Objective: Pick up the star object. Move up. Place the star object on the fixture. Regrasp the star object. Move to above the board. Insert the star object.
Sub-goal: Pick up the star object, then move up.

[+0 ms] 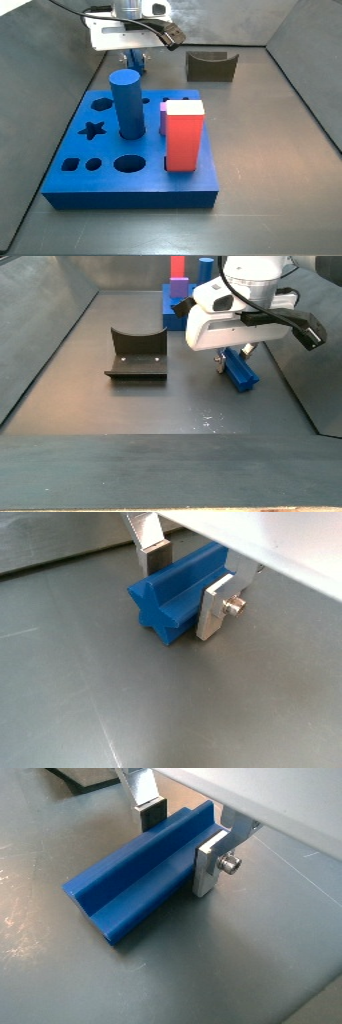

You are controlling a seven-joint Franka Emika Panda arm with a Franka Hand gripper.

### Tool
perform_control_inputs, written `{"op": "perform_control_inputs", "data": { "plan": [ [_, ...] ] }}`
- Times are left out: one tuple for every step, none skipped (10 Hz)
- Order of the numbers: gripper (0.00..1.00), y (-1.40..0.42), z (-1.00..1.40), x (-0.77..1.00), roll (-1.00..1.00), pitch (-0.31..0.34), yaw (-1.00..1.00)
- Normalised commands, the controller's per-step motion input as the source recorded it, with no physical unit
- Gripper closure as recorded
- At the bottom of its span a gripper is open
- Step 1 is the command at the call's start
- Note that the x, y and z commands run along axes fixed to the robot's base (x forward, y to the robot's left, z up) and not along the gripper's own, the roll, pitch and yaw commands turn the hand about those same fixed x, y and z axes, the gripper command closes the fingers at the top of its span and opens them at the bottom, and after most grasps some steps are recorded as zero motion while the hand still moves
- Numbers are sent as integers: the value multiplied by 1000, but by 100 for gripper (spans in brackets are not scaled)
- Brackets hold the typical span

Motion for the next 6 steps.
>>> {"op": "perform_control_inputs", "data": {
  "plan": [
    [100,0,0,0,0,0,0],
    [100,0,0,0,0,0,0],
    [100,0,0,0,0,0,0],
    [100,0,833,0,0,0,0],
    [100,62,818,-13,8,7,-3],
    [100,58,749,-35,15,19,-10]
  ]
}}
